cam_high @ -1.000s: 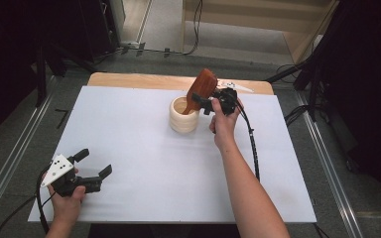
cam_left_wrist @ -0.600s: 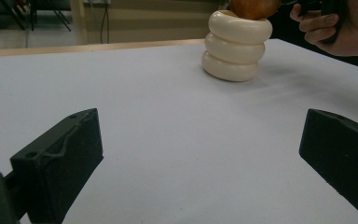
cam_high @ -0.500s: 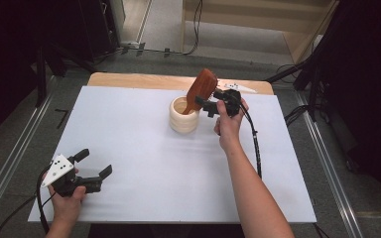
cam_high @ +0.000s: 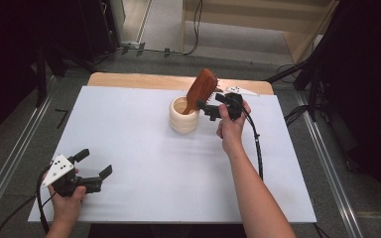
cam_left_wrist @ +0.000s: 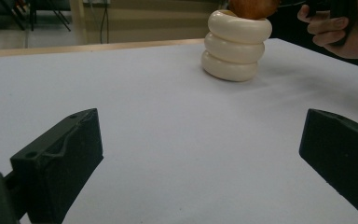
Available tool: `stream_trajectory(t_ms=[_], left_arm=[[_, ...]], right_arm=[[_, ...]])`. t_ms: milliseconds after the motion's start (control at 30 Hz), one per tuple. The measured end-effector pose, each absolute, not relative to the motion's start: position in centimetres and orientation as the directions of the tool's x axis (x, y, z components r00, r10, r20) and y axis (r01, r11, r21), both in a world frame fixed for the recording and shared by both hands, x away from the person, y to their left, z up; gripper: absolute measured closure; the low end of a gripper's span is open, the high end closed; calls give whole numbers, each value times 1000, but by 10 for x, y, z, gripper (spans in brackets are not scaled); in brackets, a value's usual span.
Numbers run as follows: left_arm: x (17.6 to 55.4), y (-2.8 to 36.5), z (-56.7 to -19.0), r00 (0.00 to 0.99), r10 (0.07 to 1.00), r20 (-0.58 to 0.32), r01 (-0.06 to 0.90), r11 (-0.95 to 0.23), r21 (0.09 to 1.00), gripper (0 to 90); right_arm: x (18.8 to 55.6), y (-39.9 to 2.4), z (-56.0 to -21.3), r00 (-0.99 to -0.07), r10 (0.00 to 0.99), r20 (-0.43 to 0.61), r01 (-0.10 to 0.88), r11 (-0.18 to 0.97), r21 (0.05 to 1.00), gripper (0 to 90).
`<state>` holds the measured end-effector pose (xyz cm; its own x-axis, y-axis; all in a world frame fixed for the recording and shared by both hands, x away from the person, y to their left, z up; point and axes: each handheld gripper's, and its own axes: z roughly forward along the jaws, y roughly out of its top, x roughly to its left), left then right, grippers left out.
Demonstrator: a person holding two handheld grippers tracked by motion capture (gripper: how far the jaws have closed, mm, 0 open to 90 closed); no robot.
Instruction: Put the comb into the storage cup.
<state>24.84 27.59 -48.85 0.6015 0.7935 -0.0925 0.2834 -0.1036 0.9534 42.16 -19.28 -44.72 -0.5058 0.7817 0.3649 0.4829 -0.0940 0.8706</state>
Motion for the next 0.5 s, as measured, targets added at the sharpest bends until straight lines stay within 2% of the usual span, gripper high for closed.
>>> stream_trajectory(t_ms=[500], left_arm=[[248, 275, -489, 601, 794, -91, 284, -106, 953, 0]], right_arm=[[395, -203, -443, -527, 798, 293, 432, -46, 901, 0]])
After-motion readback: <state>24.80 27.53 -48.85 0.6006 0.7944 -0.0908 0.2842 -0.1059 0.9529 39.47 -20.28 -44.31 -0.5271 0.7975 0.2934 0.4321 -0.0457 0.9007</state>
